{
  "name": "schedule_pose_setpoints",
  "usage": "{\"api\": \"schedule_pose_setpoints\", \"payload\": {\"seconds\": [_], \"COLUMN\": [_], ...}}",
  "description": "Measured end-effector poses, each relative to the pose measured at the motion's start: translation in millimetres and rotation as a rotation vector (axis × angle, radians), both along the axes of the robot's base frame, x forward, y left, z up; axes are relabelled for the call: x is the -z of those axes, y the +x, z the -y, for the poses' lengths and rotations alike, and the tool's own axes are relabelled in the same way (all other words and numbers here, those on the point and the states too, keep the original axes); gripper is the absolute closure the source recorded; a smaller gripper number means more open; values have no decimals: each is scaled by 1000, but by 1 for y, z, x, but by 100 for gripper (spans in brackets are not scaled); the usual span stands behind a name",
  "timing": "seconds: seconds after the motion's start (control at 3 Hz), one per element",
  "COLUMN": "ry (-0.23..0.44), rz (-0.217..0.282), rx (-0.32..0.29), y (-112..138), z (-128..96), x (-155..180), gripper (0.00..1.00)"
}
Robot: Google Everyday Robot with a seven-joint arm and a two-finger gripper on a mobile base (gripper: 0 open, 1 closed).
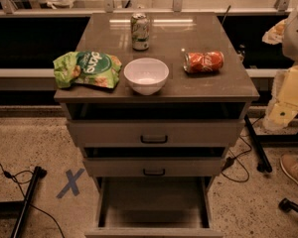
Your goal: Place coke can into bottom drawer
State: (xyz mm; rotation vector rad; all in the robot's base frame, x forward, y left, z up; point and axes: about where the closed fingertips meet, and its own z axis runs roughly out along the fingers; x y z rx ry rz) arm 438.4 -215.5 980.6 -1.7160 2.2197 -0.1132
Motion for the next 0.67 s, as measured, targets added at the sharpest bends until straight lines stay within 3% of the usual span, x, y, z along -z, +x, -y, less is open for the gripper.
{"api": "schedule_pose_setpoints", "payload": {"seconds": [0.33, 0.67], "ry": [0, -10], "rz": [0, 36], "rx": [0, -29], "y": [0, 2], "z": [0, -3], "x": [0, -7], "gripper": [0, 0]}}
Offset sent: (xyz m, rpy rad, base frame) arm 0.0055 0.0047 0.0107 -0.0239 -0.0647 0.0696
